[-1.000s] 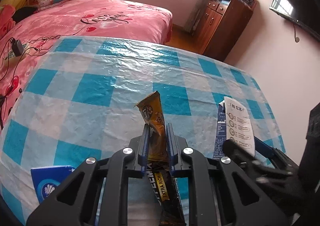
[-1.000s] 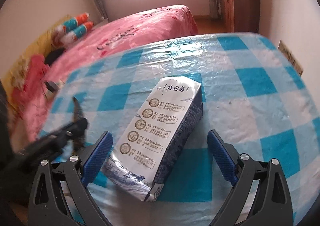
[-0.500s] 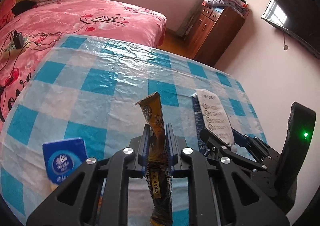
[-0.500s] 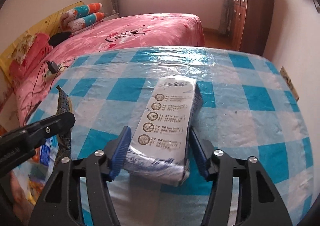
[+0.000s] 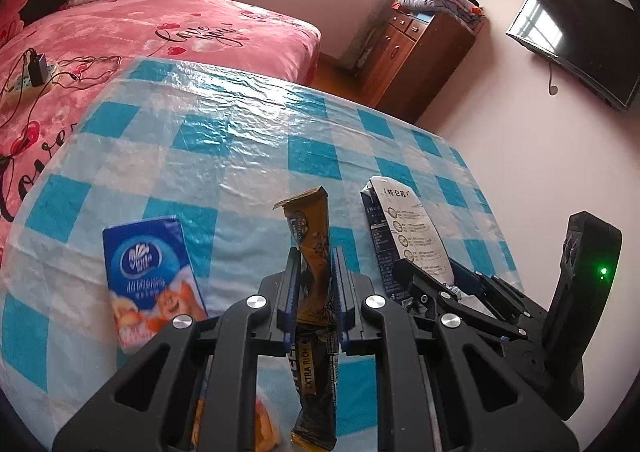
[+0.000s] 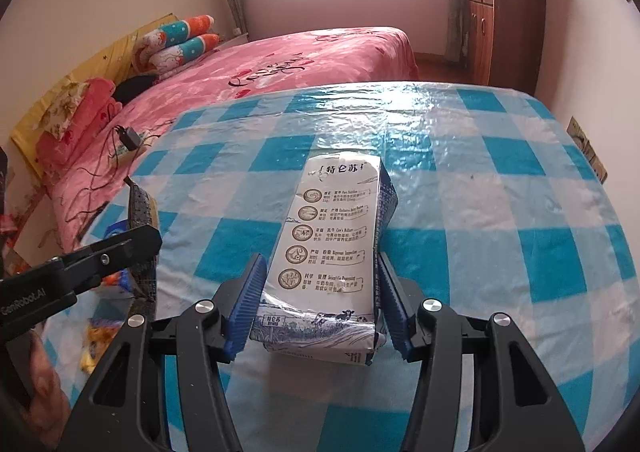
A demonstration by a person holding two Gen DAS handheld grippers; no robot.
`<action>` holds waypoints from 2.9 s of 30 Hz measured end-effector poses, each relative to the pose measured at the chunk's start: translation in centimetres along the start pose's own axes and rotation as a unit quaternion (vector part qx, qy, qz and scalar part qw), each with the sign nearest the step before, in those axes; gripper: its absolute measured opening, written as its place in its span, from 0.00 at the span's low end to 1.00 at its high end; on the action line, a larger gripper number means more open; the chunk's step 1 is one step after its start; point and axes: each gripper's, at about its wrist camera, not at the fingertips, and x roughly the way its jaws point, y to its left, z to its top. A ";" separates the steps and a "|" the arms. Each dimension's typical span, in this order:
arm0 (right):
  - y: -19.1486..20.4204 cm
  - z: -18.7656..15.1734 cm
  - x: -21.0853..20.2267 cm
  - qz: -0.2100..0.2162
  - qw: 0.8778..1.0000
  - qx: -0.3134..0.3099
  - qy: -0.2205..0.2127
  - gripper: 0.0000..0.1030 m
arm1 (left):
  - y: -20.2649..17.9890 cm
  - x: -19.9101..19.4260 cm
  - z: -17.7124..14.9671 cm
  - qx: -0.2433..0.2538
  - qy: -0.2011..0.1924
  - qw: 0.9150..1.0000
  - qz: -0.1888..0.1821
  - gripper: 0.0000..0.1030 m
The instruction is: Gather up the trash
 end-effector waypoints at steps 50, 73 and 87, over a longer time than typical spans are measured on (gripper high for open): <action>10.3 -8.1 -11.1 0.106 0.994 -0.015 -0.016 0.54 | 6.3 -13.0 -7.7 -0.040 -0.032 0.997 -0.064 0.16; 10.8 -9.6 -10.0 0.096 0.995 -0.032 -0.003 0.54 | 8.8 -10.0 -11.0 -0.038 0.033 0.998 -0.025 0.52; 7.9 -10.0 -9.4 0.110 0.994 0.002 0.007 0.54 | 6.4 -6.2 -8.7 -0.045 0.004 0.998 0.035 0.47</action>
